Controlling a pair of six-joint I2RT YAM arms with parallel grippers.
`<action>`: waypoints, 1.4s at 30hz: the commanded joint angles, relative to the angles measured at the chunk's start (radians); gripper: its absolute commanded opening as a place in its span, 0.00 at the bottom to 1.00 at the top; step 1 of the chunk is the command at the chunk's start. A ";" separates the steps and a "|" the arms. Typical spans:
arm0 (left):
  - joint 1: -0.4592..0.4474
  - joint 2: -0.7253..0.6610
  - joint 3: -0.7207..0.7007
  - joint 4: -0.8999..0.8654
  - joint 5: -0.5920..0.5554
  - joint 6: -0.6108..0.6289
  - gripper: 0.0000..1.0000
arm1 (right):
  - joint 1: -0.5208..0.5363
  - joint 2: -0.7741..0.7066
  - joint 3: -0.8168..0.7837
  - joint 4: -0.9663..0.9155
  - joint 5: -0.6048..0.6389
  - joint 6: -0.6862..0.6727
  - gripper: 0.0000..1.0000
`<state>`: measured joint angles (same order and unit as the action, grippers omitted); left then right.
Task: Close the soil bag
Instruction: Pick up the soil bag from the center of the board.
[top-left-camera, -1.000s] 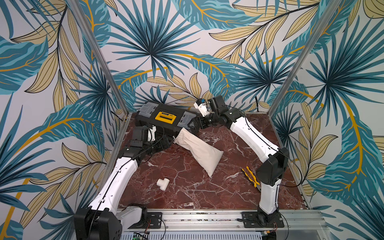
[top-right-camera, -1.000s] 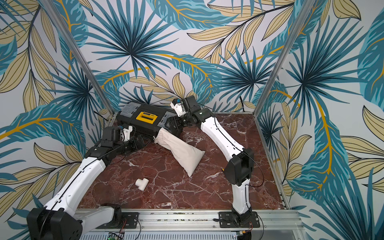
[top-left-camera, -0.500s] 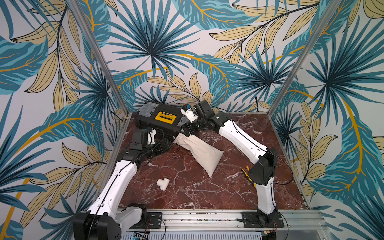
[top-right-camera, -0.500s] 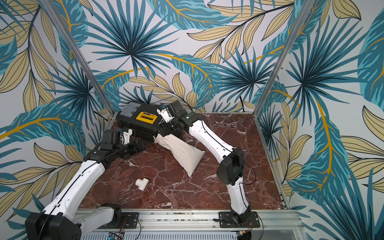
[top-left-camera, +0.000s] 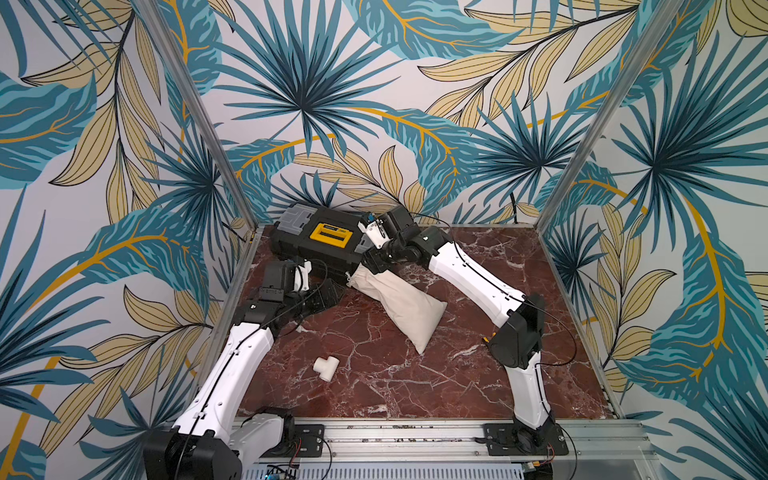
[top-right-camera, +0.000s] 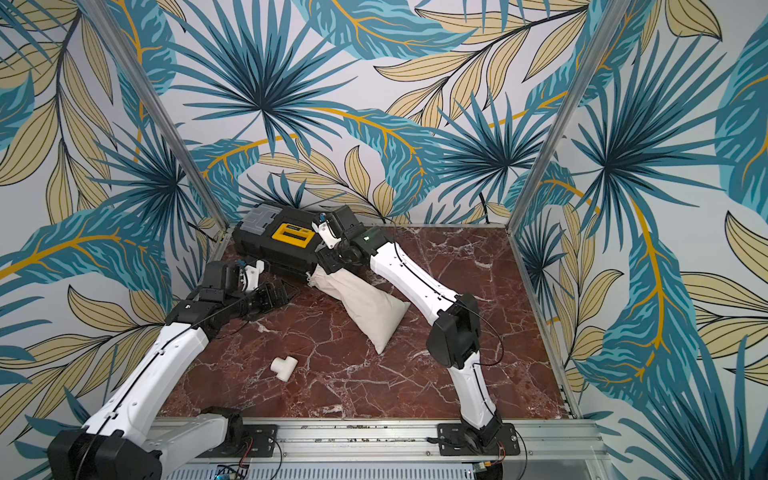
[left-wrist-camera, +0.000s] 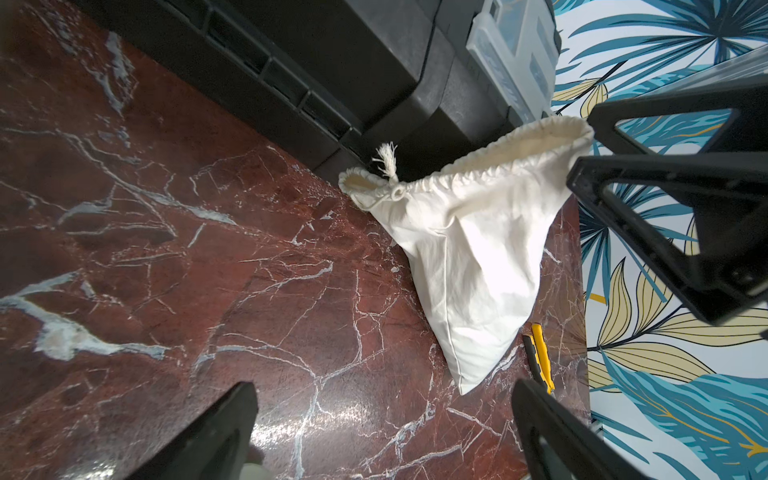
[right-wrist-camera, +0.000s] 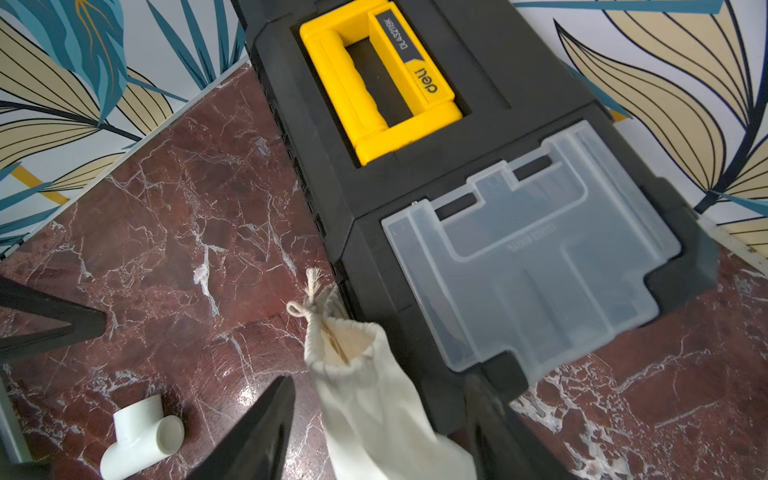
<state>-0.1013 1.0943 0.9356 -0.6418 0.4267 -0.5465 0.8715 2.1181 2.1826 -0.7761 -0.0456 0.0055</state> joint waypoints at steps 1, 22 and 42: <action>-0.001 -0.017 0.006 -0.023 -0.006 0.021 1.00 | 0.014 0.038 0.016 -0.016 0.031 -0.017 0.68; 0.000 -0.059 -0.022 -0.054 -0.021 0.025 1.00 | 0.052 0.042 -0.003 -0.005 0.181 -0.004 0.00; 0.000 -0.060 -0.031 0.028 0.024 0.001 1.00 | 0.039 -0.312 -0.276 0.227 0.309 0.027 0.00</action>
<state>-0.1013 1.0473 0.8963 -0.6445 0.4461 -0.5499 0.9188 1.8736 1.9484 -0.6537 0.2291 0.0299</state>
